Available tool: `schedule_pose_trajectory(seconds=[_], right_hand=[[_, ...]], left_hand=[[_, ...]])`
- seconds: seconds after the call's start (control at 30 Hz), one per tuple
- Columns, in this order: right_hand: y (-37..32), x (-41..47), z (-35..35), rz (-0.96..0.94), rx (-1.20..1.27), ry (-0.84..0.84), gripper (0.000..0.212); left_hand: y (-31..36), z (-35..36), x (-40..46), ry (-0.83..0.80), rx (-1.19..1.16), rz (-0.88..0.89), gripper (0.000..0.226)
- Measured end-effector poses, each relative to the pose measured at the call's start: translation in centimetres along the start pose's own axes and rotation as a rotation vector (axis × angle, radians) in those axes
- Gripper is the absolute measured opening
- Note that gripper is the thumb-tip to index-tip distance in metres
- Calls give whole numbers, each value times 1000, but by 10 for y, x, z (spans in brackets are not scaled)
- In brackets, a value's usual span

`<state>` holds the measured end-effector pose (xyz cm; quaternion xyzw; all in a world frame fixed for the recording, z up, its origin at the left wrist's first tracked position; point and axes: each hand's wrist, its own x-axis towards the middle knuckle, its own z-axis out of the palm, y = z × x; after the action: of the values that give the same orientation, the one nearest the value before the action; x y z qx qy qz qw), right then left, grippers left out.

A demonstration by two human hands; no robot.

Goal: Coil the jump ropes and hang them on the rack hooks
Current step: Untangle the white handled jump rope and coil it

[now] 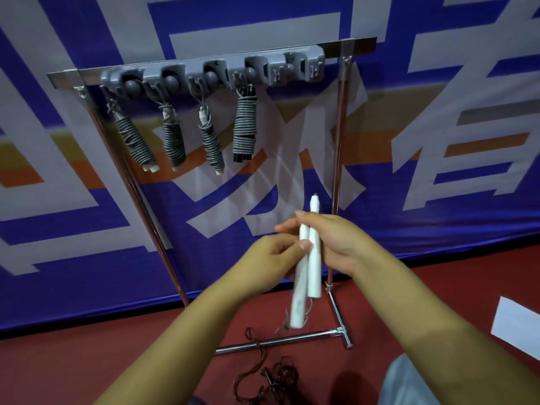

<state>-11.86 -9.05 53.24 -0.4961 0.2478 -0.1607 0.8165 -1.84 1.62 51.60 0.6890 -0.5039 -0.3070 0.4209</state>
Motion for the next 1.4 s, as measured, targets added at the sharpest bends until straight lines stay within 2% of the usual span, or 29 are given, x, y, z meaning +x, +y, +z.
schedule_pose_trajectory(seconds=[0.07,0.2,0.27,0.37,0.4,0.43,0.5,0.57,0.77,0.8,0.87,0.93,0.97,1.03,1.07,1.1,1.17,1.27,1.3,1.4], right_hand=[[-5,2,-4,-26,18,32,31],[-16,4,-10,3,116,35,29],[-22,8,-9,-40,213,58,26],[-32,14,-5,-112,342,94,25],[-33,16,-5,-132,355,101,25],[-33,17,-4,-146,348,98,25],[-28,17,-3,-159,280,70,25],[-19,17,-1,-154,192,46,22],[-9,12,3,-52,77,-18,15],[-12,11,3,-38,44,-30,14],[-20,9,2,-8,-49,-59,15],[-29,7,3,19,-129,-109,16],[-33,6,5,34,-161,-135,16],[-42,3,10,64,-245,-198,17],[-47,2,12,71,-298,-229,17],[-50,1,15,71,-352,-253,18],[-57,-1,21,61,-450,-281,19],[-67,-3,26,16,-519,-270,17],[-70,-4,26,-15,-527,-238,16],[-80,-5,23,-156,-553,-78,14]], left_hand=[[-10,-4,-1,71,-39,-45,28],[-25,-16,2,352,-143,-48,13],[-22,-10,0,291,-199,-34,19],[-20,14,-6,-21,-382,-100,46],[-19,21,-8,-95,-491,-137,47],[-18,25,-9,-117,-581,-152,45],[-16,27,-8,-57,-635,-123,40],[-14,26,-5,-41,-610,-85,37],[-5,23,-8,-129,-422,-44,41],[-7,21,-9,-96,-367,-26,43],[-19,18,-6,83,-257,-9,43],[-39,14,1,327,-200,5,24],[-51,13,6,387,-124,-6,28],[-72,14,18,421,60,-75,69],[-78,17,26,420,55,-122,85],[-82,20,33,405,-30,-150,91],[-86,26,47,357,-263,-111,77],[-82,31,58,298,-394,-99,21],[-82,32,59,314,-382,-124,12],[-94,35,60,371,-289,-213,20]])
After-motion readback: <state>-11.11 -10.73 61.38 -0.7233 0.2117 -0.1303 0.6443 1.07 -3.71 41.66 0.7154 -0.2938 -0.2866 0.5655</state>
